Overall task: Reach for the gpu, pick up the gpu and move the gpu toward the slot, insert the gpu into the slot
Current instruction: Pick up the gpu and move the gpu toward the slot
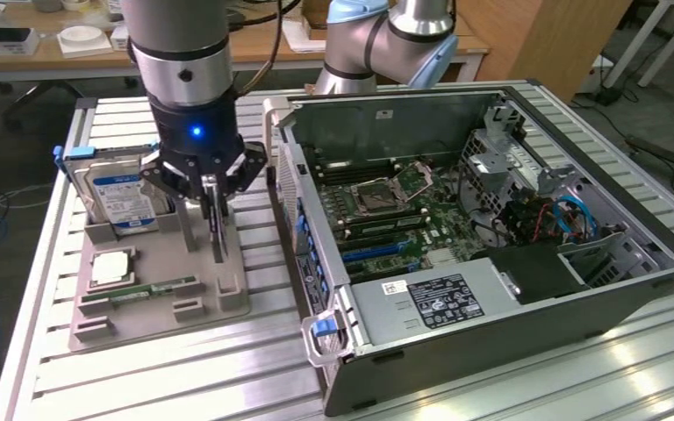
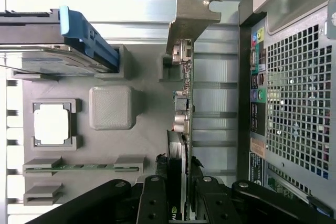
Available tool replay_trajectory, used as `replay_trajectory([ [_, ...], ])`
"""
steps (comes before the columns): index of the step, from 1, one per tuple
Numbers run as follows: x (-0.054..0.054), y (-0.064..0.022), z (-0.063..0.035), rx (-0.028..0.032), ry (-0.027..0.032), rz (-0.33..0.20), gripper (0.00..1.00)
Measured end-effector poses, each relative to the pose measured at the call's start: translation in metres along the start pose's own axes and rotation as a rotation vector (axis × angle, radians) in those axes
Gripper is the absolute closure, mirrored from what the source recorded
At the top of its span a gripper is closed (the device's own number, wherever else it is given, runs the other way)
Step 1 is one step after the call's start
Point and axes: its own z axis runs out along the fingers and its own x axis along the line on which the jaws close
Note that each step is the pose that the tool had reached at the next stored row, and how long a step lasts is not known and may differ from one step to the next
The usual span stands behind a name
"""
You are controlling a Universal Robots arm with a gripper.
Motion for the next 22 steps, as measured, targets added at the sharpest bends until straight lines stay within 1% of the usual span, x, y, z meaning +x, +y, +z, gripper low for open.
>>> replay_trajectory([
  [15,0.0,0.0015,-0.0282,0.0,0.0001,0.0,0.74],
  [22,0.0,0.0024,-0.0431,0.0001,0.0001,0.0,0.74],
])
